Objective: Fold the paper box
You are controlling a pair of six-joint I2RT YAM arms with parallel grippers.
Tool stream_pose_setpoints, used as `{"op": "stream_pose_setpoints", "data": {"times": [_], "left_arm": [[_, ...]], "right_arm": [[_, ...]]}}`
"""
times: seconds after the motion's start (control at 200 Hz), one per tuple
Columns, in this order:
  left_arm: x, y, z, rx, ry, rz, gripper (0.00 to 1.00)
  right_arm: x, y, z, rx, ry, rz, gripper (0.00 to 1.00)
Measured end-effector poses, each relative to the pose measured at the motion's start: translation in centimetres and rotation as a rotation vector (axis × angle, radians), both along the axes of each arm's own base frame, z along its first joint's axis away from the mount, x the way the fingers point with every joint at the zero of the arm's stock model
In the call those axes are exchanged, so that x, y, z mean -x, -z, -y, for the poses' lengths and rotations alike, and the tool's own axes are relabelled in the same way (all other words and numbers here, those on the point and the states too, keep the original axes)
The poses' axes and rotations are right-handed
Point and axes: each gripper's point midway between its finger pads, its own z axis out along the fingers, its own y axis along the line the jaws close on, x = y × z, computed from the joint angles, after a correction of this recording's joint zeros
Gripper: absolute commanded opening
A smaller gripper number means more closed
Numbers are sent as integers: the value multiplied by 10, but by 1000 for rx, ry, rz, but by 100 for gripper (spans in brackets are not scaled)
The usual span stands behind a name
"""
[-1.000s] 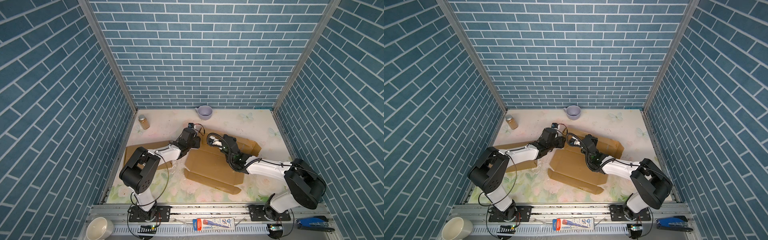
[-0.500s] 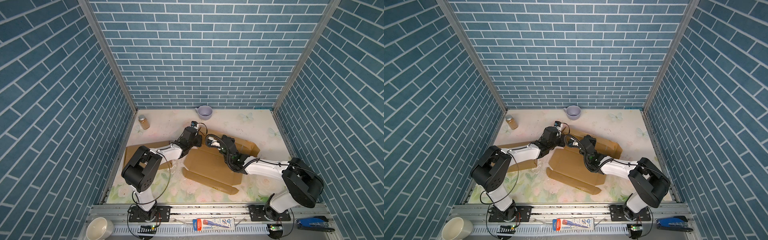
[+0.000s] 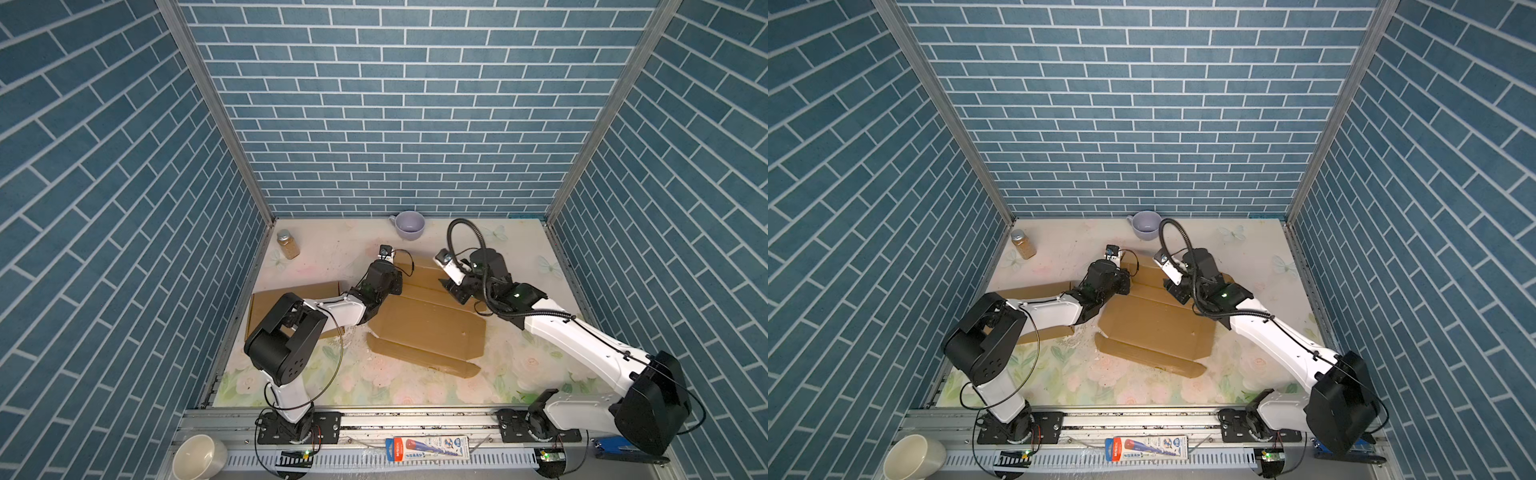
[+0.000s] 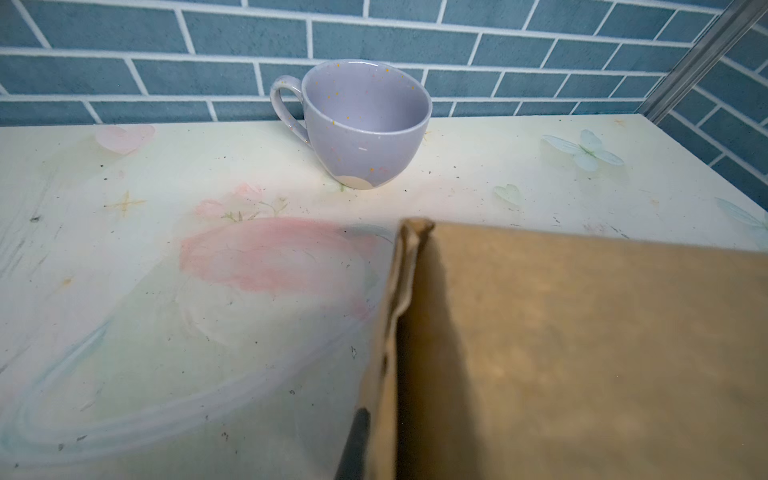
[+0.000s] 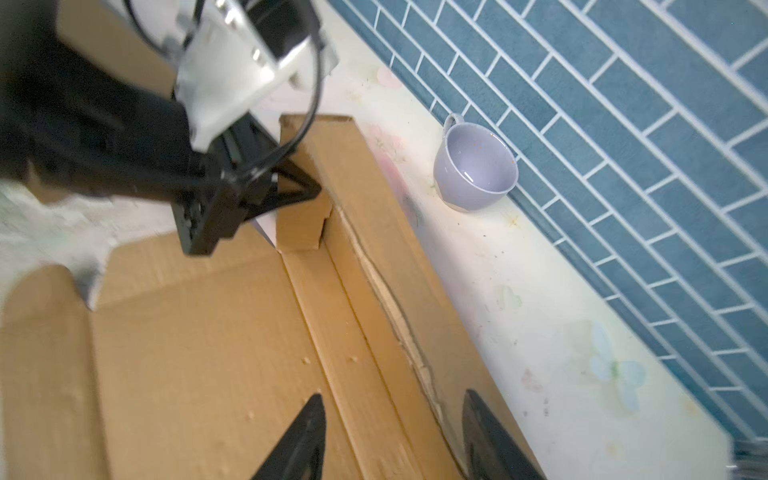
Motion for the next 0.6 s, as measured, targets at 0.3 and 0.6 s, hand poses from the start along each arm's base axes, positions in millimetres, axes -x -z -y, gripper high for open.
{"op": "stream_pose_setpoints", "data": {"times": [0.3,0.6], "left_arm": [[5,0,6,-15,0,10,3],[8,3,6,-28,3,14,3]], "right_arm": [[-71,-23,-23,-280,284,-325,56],[-69,25,-55,-248,303,-533,61]]}}
